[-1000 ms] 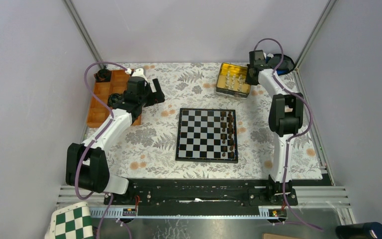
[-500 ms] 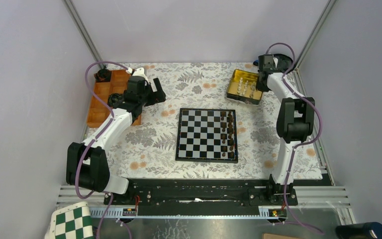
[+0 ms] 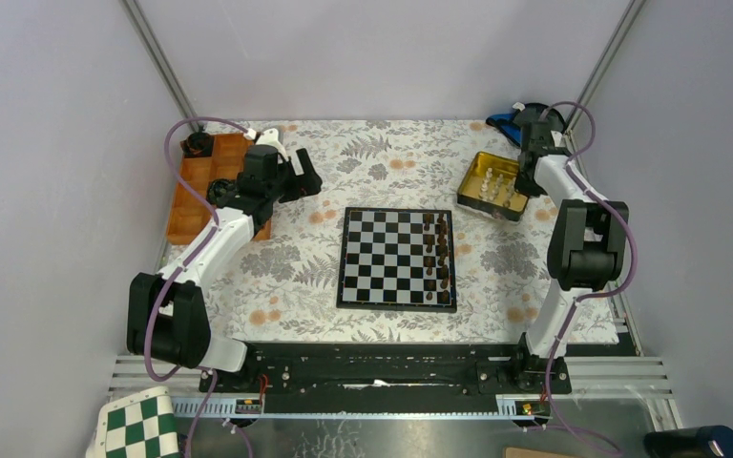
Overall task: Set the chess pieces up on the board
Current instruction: Place the storage box at the center of the board, then pick up the chess piece from the storage box, then place the chess piece on the chessboard.
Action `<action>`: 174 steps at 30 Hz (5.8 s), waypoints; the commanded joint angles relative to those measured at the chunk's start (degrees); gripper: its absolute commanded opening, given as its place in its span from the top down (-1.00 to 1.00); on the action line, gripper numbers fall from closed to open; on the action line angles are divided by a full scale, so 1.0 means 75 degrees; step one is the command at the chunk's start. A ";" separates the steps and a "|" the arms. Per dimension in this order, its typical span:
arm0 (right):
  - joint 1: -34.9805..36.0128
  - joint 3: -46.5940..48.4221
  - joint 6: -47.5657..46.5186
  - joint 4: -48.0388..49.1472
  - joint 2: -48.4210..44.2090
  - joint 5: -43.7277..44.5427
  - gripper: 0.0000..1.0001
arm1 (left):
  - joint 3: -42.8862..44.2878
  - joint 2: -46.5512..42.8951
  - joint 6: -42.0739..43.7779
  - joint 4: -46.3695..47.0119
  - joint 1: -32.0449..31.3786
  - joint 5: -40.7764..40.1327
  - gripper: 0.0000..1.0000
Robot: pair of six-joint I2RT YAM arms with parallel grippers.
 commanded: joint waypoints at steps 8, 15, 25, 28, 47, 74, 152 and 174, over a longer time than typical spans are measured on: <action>-0.0166 -0.0633 0.0210 0.0688 -0.0449 0.0183 1.00 | -0.0245 -0.0013 -0.0086 0.0528 -0.0019 0.0193 -0.98; -0.0176 -0.0873 0.0278 0.0831 -0.0332 0.0353 0.84 | -0.0266 0.0018 -0.0099 0.0528 -0.0019 0.0207 -0.98; -0.0308 -0.0735 0.0351 0.0734 -0.0373 0.0288 0.19 | -0.0280 -0.0033 -0.0087 0.0482 -0.0019 0.0171 -0.98; -0.0308 -0.0644 0.0352 0.0712 -0.0586 0.0201 0.05 | -0.0237 -0.0050 -0.0085 0.0437 -0.0019 0.0167 -0.98; 0.0266 0.0351 0.0223 0.0290 -0.0720 -0.1751 -0.01 | 0.0114 0.0133 -0.0460 -0.0066 -0.0019 0.0112 -0.97; 0.0931 0.0624 0.0352 0.0206 0.0568 -0.1841 0.09 | -0.0020 0.0133 -0.0481 -0.0145 -0.0017 -0.0100 -0.94; 0.6253 0.0886 0.0958 -0.1860 -0.1388 -0.1255 1.00 | -0.0788 -0.1140 -0.1675 -0.1230 -0.0019 -0.0357 -0.98; 0.7269 0.1522 0.1103 -0.1414 0.0142 -0.1897 1.00 | -0.1111 -0.1445 -0.1817 -0.1345 -0.0019 -0.0368 -0.98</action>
